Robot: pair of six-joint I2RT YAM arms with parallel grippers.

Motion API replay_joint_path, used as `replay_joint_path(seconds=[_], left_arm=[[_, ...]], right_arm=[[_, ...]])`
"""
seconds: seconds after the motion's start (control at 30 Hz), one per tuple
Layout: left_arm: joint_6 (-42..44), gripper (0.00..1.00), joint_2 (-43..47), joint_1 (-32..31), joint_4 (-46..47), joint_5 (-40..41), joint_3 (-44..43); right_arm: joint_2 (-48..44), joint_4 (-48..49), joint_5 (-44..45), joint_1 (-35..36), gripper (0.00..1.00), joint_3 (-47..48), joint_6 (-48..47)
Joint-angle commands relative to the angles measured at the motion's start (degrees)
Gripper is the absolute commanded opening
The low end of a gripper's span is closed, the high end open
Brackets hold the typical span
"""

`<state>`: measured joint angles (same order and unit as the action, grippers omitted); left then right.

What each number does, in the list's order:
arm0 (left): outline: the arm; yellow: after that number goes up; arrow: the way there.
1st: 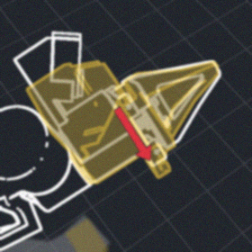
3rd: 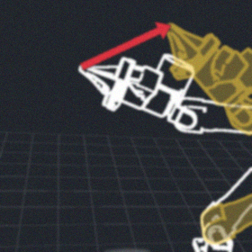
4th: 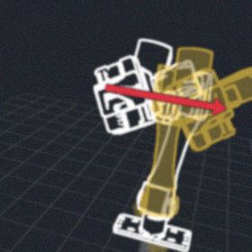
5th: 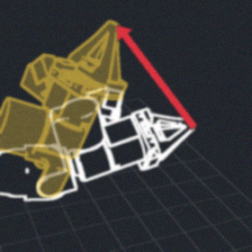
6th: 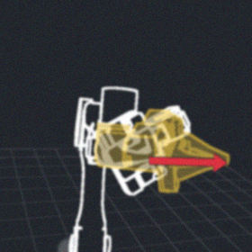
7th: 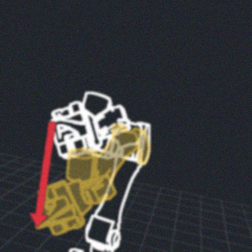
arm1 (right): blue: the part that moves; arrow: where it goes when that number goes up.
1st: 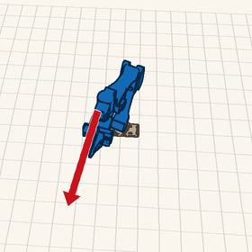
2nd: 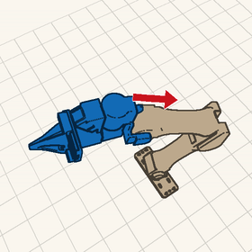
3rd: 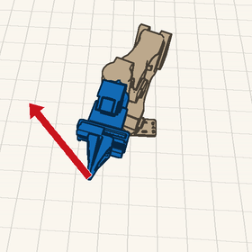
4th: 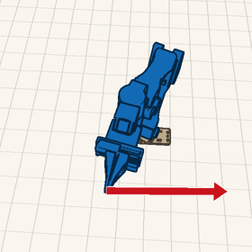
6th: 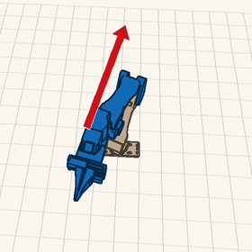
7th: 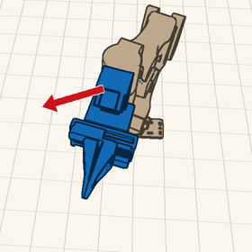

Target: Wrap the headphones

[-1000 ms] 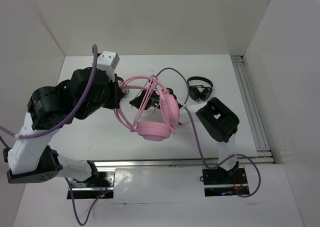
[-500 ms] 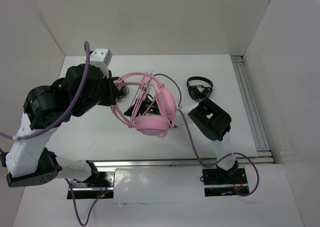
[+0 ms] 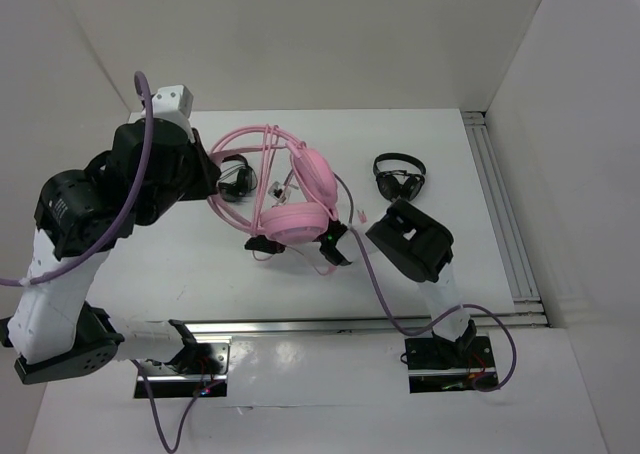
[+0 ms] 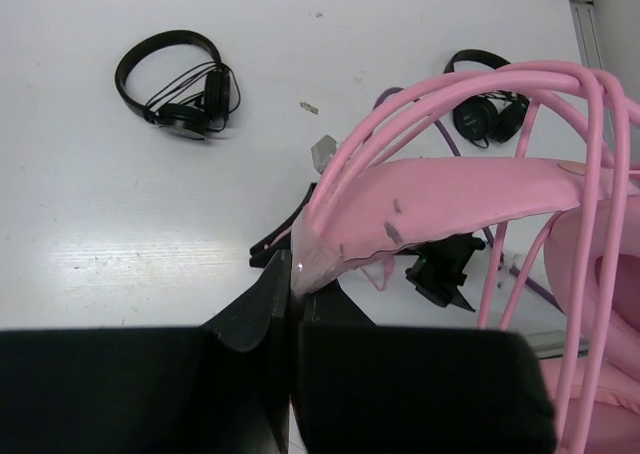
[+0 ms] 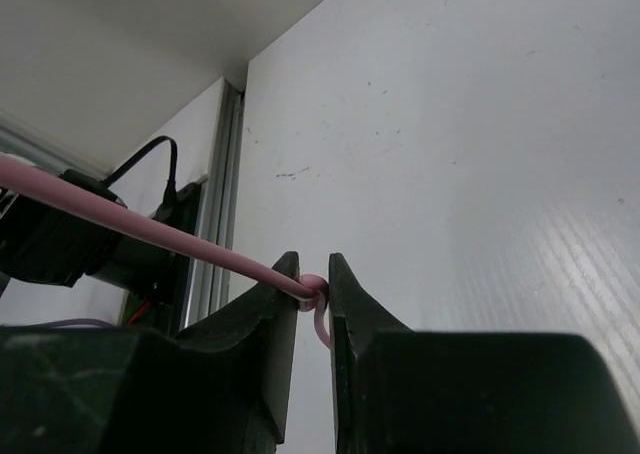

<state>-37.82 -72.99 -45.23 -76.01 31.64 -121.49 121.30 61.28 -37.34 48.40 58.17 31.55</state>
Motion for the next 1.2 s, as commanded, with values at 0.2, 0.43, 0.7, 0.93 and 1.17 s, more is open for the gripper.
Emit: replay_joint_path(seconds=[0.2, 0.43, 0.7, 0.93, 1.17], left_arm=[[-5.86, 0.0, -0.13, 5.24, 14.57, -2.01, -2.96], [-5.86, 0.0, -0.66, 6.3, 15.19, -2.55, -1.12], [-10.68, 0.0, -0.13, 11.03, 13.69, 8.87, 3.27], [-8.87, 0.0, -5.48, 19.98, 17.55, 11.09, 5.74], [-6.39, 0.0, -11.56, 26.51, 18.88, 10.2, 8.81]], right_arm=[[-0.62, 8.33, -1.51, 1.96, 0.39, -6.05, 1.58], [-0.17, 9.3, -0.63, 3.01, 0.14, -6.76, 1.5], [-11.33, 8.16, 10.26, 4.06, 0.0, -19.12, -0.43], [-31.71, -5.97, 24.75, 20.2, 0.0, -28.2, -10.43], [-48.33, -27.41, 41.98, 33.76, 0.0, -25.48, -18.36]])
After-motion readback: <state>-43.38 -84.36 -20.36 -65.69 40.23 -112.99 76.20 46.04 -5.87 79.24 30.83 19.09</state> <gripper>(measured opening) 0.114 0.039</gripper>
